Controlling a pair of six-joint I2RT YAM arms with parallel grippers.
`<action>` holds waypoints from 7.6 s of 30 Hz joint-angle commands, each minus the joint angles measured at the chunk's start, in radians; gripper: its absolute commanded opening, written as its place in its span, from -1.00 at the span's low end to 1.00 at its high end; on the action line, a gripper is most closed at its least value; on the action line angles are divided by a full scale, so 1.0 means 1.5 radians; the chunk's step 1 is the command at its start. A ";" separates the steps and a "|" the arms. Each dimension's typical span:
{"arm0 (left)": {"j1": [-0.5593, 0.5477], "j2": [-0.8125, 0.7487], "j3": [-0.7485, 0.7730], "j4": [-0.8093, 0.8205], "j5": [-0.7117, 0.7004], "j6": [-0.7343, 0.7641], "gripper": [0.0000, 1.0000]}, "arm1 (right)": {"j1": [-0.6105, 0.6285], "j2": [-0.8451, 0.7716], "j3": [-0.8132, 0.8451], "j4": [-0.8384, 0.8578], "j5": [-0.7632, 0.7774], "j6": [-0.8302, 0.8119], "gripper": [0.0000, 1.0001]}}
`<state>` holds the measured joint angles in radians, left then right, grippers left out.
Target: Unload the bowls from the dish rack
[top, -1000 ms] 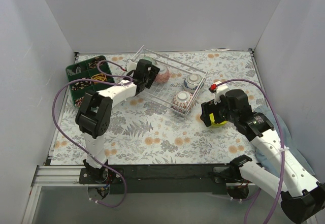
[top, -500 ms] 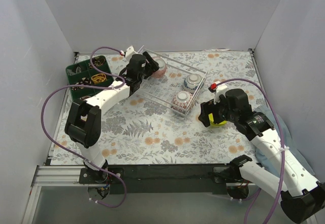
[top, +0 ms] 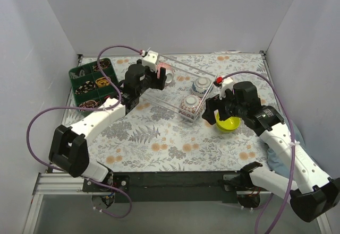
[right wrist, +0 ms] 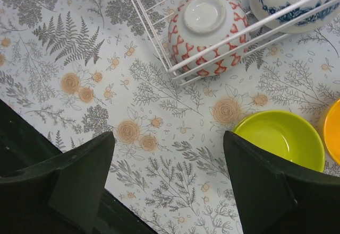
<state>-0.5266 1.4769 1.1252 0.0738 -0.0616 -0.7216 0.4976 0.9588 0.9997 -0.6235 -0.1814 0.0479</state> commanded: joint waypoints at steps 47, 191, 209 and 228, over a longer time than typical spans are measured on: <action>-0.435 -0.298 -0.235 -0.034 -0.062 0.569 -0.78 | 0.038 0.289 0.164 -0.079 -0.617 -0.224 0.50; -0.134 0.424 0.484 -0.389 -0.156 -0.257 -0.06 | 0.120 -0.114 -0.116 0.067 0.327 0.145 0.94; -0.121 0.276 0.378 -0.371 0.040 -0.411 0.87 | 0.117 -0.074 -0.077 0.064 0.308 0.128 0.93; -0.180 0.384 0.501 -0.434 -0.086 -0.293 0.62 | 0.112 -0.085 -0.086 0.064 0.303 0.131 0.92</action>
<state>-0.7509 2.0361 1.8198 -0.5339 -0.0978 -1.2366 0.6731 0.8413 0.8410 -0.5339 0.2771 0.2478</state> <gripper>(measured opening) 0.813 0.962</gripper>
